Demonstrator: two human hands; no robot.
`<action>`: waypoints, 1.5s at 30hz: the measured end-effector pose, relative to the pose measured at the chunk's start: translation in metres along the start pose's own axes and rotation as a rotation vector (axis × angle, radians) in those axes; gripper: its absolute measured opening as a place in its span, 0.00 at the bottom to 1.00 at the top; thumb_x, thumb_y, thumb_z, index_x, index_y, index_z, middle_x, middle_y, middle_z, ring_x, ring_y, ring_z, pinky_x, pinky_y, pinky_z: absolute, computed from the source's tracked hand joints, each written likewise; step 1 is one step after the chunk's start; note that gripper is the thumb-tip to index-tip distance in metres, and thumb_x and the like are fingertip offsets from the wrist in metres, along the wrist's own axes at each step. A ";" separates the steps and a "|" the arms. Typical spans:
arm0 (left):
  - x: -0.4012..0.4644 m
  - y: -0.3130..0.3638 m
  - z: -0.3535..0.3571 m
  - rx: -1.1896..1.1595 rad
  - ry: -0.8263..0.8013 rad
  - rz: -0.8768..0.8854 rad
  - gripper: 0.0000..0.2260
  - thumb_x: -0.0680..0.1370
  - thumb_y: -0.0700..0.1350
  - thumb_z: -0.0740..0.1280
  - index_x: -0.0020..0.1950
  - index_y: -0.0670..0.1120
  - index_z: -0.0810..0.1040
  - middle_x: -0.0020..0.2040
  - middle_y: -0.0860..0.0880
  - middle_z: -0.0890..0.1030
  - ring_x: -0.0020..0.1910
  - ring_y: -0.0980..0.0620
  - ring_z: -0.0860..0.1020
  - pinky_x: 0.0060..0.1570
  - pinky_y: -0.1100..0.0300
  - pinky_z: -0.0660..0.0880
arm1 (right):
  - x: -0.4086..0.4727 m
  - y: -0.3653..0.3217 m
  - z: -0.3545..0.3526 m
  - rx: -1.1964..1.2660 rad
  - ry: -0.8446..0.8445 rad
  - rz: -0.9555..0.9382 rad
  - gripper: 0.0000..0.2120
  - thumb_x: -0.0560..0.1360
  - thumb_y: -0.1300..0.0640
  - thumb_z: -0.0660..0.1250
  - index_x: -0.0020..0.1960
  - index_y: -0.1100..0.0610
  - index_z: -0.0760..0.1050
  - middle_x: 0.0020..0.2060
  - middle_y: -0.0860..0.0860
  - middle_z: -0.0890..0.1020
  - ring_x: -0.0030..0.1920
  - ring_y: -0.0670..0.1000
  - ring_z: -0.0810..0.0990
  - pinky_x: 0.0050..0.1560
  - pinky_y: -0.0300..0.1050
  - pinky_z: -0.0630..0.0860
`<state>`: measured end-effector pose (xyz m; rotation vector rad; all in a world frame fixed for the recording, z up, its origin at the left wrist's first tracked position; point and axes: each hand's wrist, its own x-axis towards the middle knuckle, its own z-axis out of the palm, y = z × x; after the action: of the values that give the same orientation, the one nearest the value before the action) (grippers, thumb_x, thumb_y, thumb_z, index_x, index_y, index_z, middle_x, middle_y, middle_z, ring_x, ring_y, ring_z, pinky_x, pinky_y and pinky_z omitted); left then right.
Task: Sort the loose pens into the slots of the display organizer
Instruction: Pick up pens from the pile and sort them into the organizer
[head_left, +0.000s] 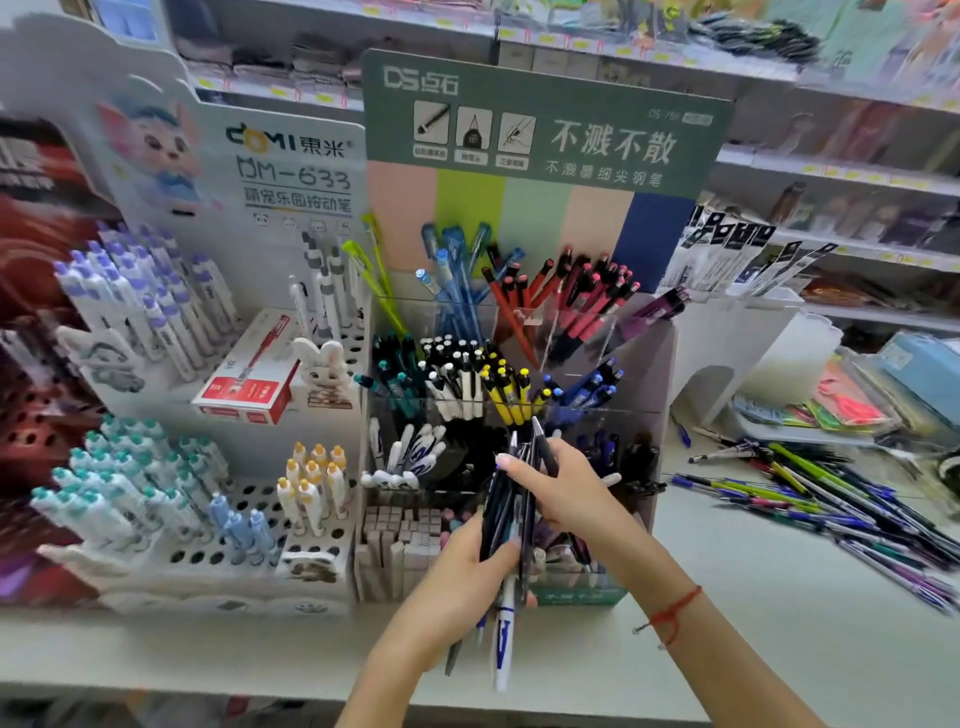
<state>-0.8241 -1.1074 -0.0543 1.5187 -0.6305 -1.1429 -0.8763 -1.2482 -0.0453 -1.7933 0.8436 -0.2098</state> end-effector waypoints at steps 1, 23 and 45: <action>0.001 -0.002 -0.001 -0.005 0.016 0.002 0.08 0.83 0.45 0.58 0.58 0.54 0.73 0.48 0.52 0.81 0.40 0.56 0.82 0.44 0.60 0.79 | 0.001 -0.001 0.001 -0.003 -0.017 -0.009 0.12 0.77 0.47 0.66 0.48 0.56 0.73 0.30 0.45 0.73 0.25 0.40 0.72 0.31 0.36 0.67; -0.018 -0.016 -0.057 -0.578 0.405 0.005 0.10 0.82 0.46 0.58 0.55 0.42 0.75 0.30 0.52 0.72 0.23 0.58 0.66 0.19 0.67 0.64 | 0.044 -0.011 0.027 -0.442 0.627 -0.746 0.17 0.75 0.44 0.67 0.47 0.58 0.72 0.23 0.49 0.73 0.21 0.49 0.70 0.24 0.47 0.71; -0.012 -0.014 -0.046 -0.664 0.328 -0.004 0.10 0.79 0.43 0.62 0.59 0.43 0.77 0.39 0.48 0.82 0.33 0.55 0.78 0.31 0.61 0.77 | 0.039 0.007 0.026 -0.866 0.367 -0.614 0.08 0.74 0.50 0.71 0.50 0.53 0.80 0.42 0.49 0.79 0.38 0.53 0.80 0.33 0.44 0.71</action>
<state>-0.7903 -1.0735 -0.0658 1.0879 -0.0083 -0.9454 -0.8373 -1.2541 -0.0714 -2.8741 0.6398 -0.6605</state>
